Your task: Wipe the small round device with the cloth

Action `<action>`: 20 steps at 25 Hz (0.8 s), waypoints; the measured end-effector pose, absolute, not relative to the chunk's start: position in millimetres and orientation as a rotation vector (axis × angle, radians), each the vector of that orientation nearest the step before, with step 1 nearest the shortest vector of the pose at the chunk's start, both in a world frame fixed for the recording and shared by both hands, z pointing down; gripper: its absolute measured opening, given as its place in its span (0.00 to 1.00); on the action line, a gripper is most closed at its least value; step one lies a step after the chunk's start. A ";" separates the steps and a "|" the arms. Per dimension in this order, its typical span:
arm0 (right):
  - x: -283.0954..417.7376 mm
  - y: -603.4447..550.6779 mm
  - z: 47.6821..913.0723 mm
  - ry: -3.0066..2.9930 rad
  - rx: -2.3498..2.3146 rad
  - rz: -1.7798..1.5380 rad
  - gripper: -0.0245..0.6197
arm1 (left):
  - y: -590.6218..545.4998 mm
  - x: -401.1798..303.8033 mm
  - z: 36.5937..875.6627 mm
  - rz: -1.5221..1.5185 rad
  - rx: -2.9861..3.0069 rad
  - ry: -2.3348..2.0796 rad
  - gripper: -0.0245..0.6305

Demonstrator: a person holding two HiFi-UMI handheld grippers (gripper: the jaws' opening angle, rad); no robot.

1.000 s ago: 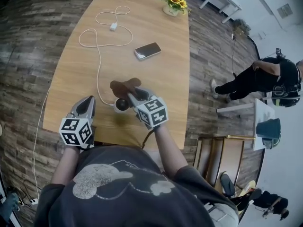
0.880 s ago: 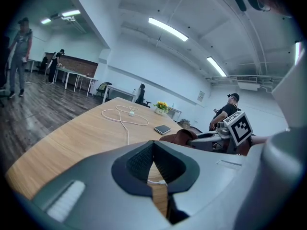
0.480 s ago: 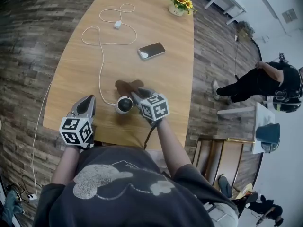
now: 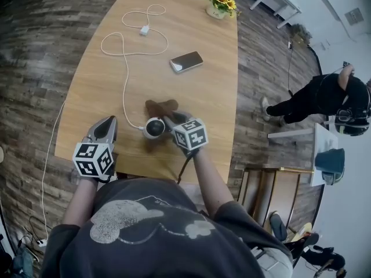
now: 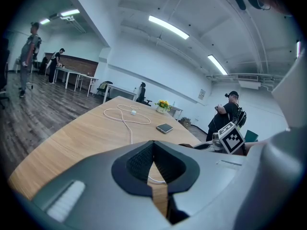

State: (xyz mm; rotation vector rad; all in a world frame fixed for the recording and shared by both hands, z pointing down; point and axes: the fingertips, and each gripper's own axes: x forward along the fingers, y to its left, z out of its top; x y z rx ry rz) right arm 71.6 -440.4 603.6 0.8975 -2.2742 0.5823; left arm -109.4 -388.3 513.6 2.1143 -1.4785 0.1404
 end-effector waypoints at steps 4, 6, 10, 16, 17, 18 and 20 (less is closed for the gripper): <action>81.9 -443.1 560.9 -2.327 1.046 0.568 0.16 | -386.1 -106.7 512.4 0.140 2.135 -1.458 0.07; 83.9 -443.5 527.2 -2.379 1.129 0.524 0.16 | -384.2 -104.0 512.0 0.141 2.149 -1.441 0.07; 65.5 -432.3 471.1 -2.492 1.190 0.447 0.16 | -377.9 -100.5 513.3 0.150 2.174 -1.400 0.07; 11.4 -395.0 466.8 -2.541 1.076 0.419 0.16 | -368.4 -100.6 516.3 0.160 2.204 -1.347 0.07; 2.4 -388.2 473.1 -2.535 1.043 0.419 0.16 | -367.5 -102.6 516.7 0.160 2.205 -1.346 0.07; -5.7 -382.2 480.3 -2.527 1.013 0.421 0.16 | -366.9 -105.1 517.0 0.159 2.206 -1.347 0.07; -17.7 -373.6 497.1 -2.500 0.969 0.437 0.16 | -366.1 -111.8 517.1 0.160 2.205 -1.353 0.07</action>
